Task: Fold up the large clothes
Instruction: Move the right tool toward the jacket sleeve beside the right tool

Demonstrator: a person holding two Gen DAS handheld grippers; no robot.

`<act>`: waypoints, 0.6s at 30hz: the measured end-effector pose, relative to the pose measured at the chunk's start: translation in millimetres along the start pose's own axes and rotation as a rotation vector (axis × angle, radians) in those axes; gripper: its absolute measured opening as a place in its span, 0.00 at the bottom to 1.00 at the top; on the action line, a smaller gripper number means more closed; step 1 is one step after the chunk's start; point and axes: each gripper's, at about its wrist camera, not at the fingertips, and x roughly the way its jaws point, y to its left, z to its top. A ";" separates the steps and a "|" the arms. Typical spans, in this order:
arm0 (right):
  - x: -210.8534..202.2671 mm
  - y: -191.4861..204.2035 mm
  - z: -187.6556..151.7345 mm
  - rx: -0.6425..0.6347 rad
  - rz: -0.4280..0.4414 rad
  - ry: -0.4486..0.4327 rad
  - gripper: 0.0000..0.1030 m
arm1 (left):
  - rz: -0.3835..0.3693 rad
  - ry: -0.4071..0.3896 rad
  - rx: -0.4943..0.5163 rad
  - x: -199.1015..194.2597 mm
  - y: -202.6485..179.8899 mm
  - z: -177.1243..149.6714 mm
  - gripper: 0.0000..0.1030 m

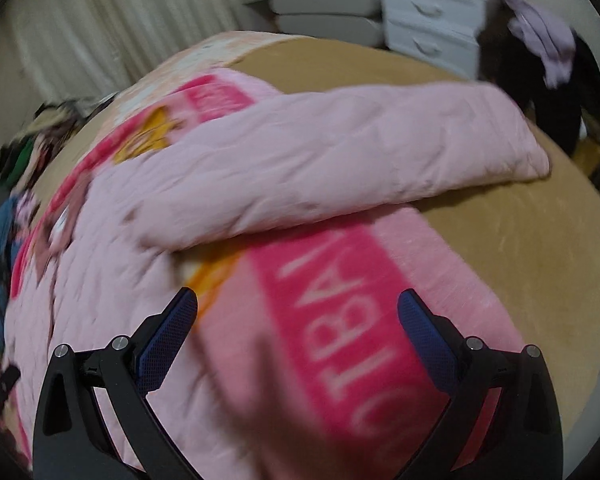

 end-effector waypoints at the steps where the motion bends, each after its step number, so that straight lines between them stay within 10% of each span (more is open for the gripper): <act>1: 5.3 -8.2 5.1 0.025 -0.004 0.002 0.96 | 0.006 0.007 -0.003 4.2 -0.8 2.8 0.92; 18: 56.9 -130.6 77.7 0.435 -0.019 -0.056 0.96 | 0.056 0.076 -0.052 39.7 -7.8 36.4 0.92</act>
